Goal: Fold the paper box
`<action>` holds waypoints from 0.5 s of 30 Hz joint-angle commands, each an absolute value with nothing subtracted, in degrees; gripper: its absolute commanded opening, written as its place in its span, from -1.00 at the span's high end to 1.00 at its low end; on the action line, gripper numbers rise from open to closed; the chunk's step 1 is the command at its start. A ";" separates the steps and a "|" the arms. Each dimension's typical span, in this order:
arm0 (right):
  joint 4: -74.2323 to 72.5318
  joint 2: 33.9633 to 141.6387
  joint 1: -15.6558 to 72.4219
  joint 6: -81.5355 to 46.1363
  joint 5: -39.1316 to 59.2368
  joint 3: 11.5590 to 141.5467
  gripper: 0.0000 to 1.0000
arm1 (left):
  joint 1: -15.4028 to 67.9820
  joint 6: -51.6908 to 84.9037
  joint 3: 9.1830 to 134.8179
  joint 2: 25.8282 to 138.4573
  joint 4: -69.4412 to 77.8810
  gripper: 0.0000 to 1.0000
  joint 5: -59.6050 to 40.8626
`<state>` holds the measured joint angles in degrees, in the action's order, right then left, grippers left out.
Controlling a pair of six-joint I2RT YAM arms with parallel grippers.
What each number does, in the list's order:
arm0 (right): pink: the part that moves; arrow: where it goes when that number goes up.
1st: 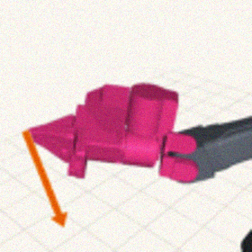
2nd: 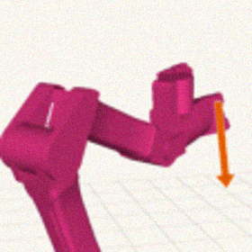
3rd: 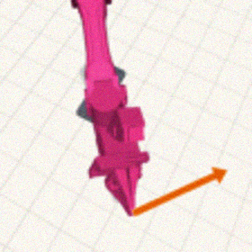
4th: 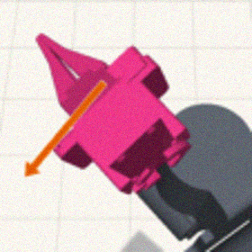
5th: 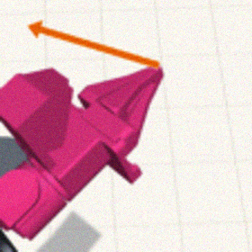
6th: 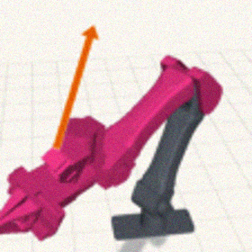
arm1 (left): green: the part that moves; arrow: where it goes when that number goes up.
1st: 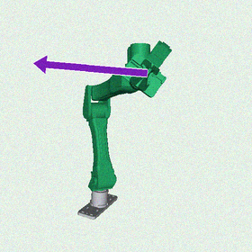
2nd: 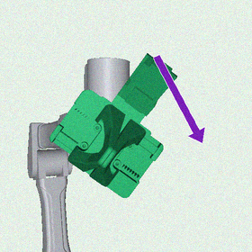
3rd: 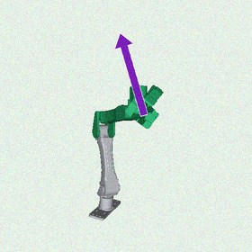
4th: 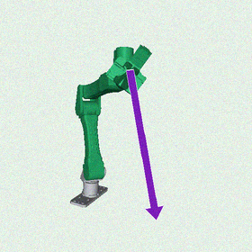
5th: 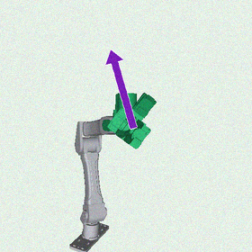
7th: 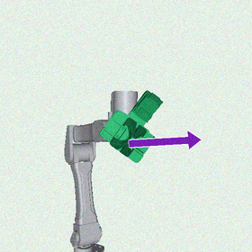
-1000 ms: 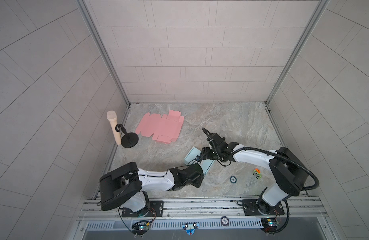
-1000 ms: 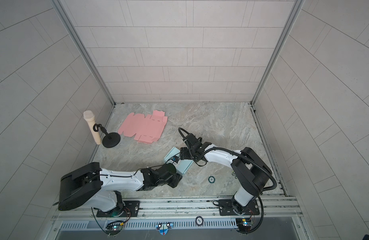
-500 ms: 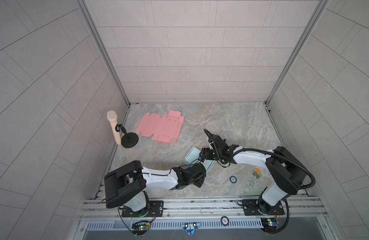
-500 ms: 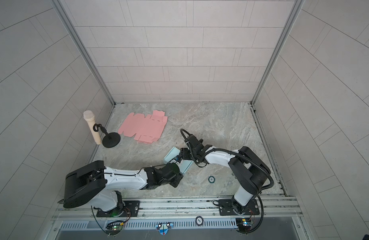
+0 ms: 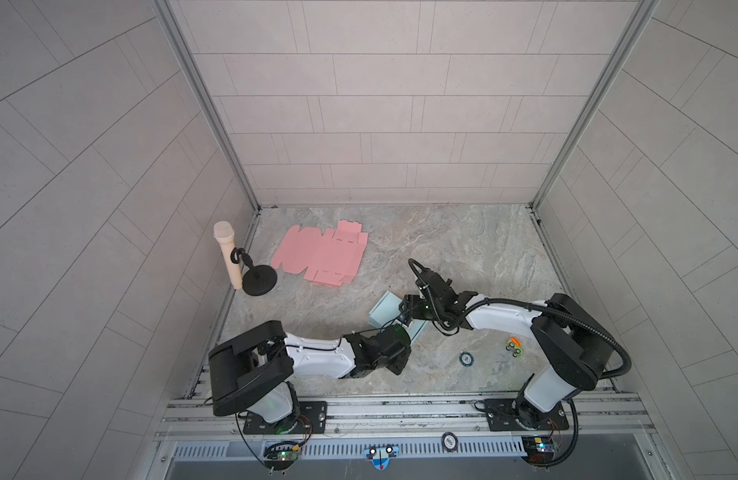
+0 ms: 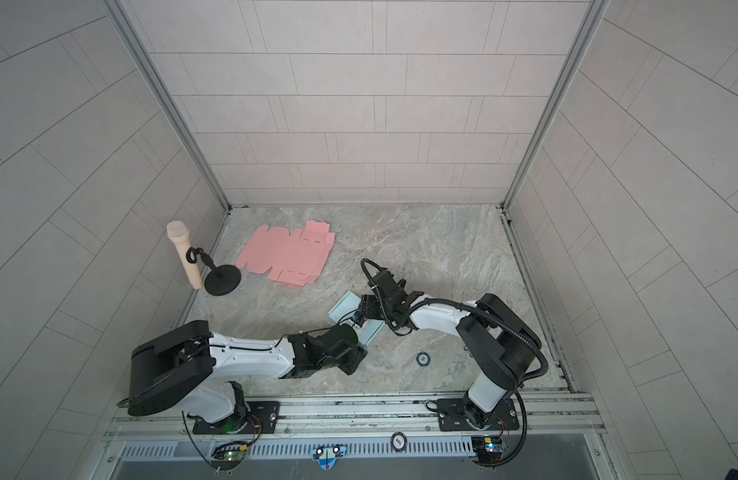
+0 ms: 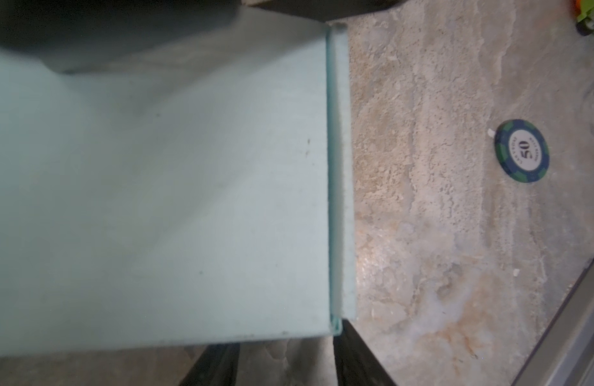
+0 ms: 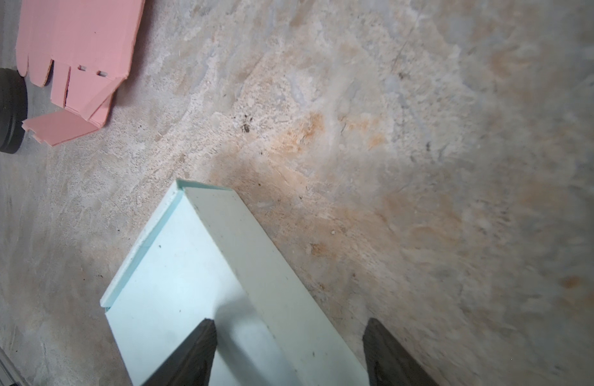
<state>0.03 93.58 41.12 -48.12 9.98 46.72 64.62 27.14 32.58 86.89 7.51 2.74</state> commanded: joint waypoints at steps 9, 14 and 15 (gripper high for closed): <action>17.68 86.86 45.50 -44.03 4.42 53.12 -0.46 | 62.23 30.72 30.29 80.89 8.63 -0.08 -7.88; 19.81 82.17 43.62 -44.90 1.85 53.36 -0.47 | 59.86 31.39 31.38 74.01 -0.73 -0.08 -8.38; 19.80 81.25 43.56 -45.19 1.85 53.00 -0.48 | 58.28 31.64 31.80 72.82 -2.00 -0.07 -9.23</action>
